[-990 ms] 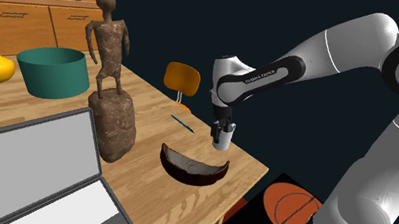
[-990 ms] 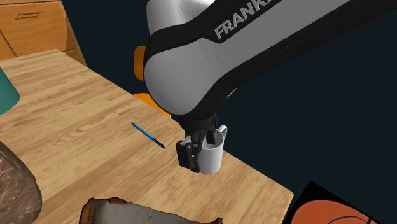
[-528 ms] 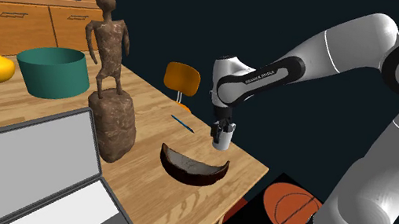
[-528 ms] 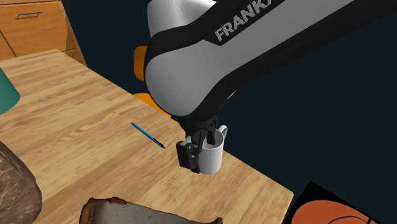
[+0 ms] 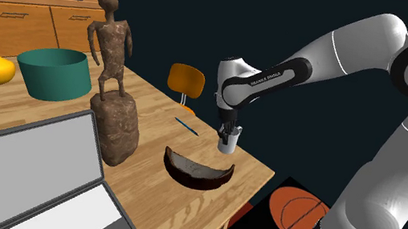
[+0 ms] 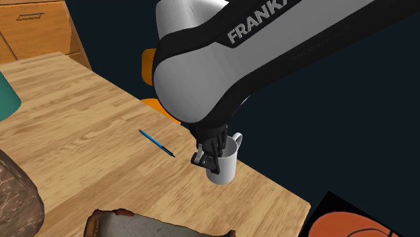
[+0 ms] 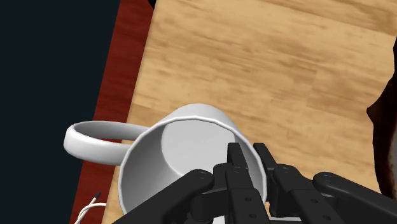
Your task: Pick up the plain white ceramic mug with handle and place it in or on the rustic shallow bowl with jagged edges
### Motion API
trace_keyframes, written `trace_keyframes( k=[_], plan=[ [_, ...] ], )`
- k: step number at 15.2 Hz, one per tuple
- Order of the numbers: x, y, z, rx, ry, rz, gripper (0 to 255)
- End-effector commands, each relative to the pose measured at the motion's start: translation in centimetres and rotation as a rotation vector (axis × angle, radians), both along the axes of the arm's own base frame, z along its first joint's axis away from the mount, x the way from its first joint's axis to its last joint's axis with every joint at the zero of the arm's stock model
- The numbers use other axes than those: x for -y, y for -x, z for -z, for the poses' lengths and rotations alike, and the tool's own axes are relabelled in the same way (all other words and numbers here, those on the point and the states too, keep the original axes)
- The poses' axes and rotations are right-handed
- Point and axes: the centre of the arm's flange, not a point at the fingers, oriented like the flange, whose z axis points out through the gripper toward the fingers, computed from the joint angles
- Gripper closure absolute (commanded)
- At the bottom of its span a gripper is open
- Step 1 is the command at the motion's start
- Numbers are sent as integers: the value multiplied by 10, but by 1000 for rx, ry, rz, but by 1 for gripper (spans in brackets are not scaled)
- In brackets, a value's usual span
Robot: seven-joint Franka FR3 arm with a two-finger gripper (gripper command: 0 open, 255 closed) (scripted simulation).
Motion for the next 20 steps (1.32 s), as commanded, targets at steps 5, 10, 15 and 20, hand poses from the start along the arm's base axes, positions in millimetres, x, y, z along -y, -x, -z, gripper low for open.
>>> trace_keyframes(
  k=[5, 10, 15, 20],
  plan=[
    [0, 0, -16, 0, 0, 0, 255],
    [0, 0, -42, 0, 0, 0, 255],
    [0, 0, -69, 0, 0, 0, 255],
    [0, 0, -95, 0, 0, 0, 255]
  ],
)
